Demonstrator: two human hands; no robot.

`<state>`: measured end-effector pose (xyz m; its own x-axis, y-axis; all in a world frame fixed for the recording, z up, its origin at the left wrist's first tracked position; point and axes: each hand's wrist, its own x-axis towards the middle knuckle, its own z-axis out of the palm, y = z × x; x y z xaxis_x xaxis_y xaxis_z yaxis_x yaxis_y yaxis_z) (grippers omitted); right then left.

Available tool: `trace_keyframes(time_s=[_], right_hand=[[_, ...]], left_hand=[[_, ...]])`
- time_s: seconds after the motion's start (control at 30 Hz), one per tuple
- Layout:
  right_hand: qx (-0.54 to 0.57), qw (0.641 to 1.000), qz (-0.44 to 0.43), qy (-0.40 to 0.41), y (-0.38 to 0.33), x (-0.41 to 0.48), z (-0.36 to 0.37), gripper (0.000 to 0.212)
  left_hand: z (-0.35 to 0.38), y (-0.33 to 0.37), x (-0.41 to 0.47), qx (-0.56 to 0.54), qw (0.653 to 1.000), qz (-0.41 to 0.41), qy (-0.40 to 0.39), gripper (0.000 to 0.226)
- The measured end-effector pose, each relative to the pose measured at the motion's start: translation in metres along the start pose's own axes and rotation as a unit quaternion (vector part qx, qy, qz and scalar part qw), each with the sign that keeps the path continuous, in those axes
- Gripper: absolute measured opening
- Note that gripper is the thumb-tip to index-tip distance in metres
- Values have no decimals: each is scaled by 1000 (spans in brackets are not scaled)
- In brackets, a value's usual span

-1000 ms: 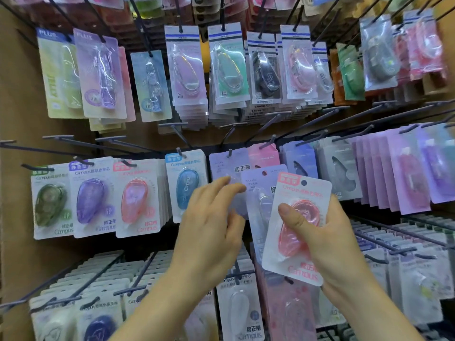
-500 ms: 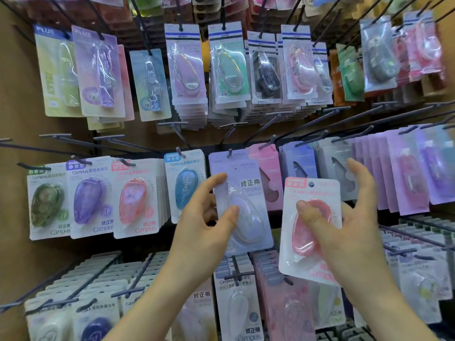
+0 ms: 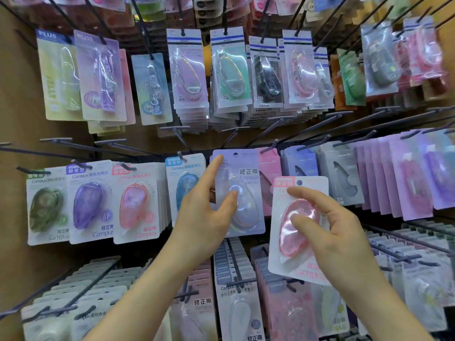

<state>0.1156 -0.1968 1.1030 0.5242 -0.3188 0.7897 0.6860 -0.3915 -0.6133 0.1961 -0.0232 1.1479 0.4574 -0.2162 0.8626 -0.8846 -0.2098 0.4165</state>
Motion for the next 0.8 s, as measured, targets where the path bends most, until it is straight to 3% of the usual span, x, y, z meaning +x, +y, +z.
trace_keyframes(time_s=[0.17,0.4,0.6,0.8], right_hand=[[31,1000,4,0,-1,0,-1,48],[103,994,19,30,-3,2,3,86],[109,993,27,24,0,4,8,72],[134,990,29,17,0,3,11,59]], left_hand=[[-8,-8,6,-1,1000,-15,6,64],[-6,-2,20,210,976,-21,-54,66],[1,-8,31,412,910,17,-51,67],[5,-13,36,500,863,46,-53,63]])
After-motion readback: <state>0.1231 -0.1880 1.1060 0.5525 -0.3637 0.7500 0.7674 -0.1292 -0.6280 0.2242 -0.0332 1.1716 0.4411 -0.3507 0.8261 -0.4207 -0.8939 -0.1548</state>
